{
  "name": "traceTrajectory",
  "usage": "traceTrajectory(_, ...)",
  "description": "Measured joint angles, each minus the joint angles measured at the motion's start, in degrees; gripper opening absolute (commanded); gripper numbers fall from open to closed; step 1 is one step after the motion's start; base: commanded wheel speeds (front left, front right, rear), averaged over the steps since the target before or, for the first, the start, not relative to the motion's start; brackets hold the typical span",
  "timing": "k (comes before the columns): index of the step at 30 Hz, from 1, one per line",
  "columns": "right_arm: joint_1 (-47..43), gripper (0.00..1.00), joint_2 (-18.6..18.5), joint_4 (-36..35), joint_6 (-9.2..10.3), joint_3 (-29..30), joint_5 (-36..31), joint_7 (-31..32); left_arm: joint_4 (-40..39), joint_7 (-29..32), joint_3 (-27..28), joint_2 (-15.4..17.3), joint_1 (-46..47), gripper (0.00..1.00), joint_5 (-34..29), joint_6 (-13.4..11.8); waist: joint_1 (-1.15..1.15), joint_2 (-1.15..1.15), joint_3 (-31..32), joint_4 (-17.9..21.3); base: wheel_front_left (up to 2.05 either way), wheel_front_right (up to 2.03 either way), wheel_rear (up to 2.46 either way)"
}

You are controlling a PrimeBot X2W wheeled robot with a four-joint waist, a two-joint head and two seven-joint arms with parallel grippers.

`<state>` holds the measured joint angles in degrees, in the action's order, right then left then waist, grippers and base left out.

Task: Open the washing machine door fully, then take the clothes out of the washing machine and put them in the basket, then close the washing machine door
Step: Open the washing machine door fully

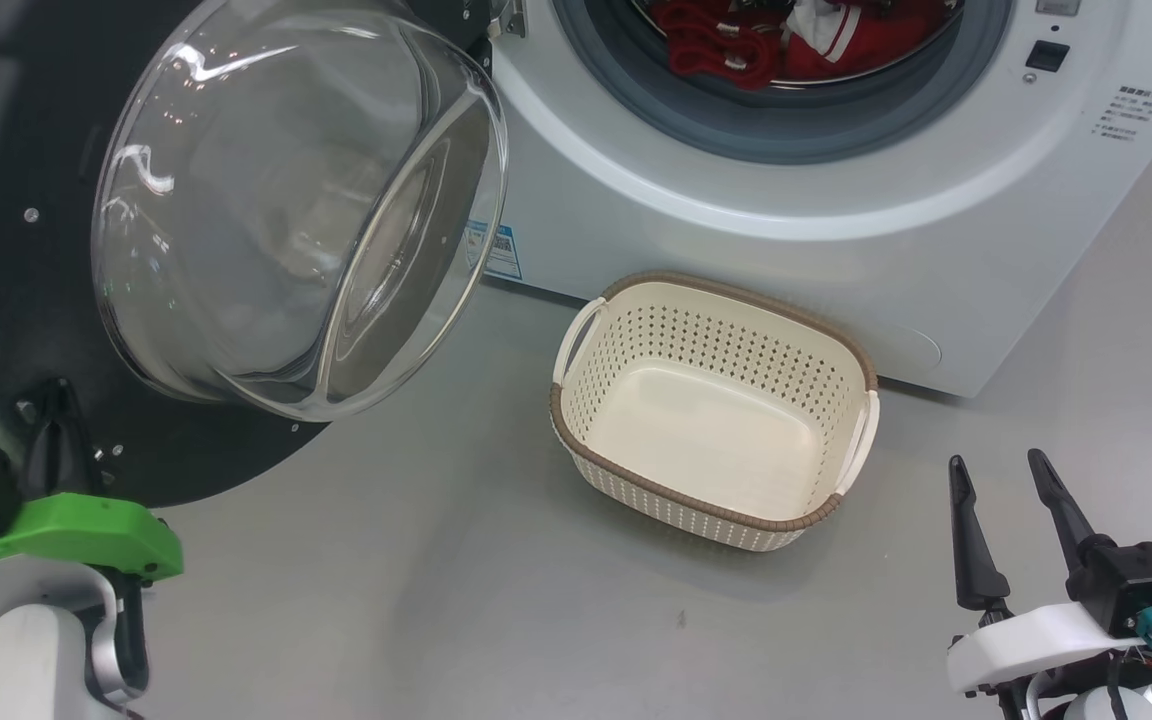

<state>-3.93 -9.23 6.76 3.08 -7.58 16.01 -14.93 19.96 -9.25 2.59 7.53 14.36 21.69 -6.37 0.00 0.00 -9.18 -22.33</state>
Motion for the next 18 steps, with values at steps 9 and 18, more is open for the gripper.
traceTrajectory(9,0.1,1.0,-0.1,0.0,-0.11,-0.2,0.0,0.0,2.9,-1.5,1.2,0.1,1.9,0.0,0.0,-0.4,0.0,0.0,-0.3,0.3,0.0,0.0,0.0)
traceTrajectory(18,0.3,1.0,0.0,0.1,-0.16,0.0,0.0,0.0,3.7,-3.0,1.1,-0.9,2.0,0.0,-0.1,-0.4,0.0,0.0,-0.1,0.7,0.0,0.0,0.0)
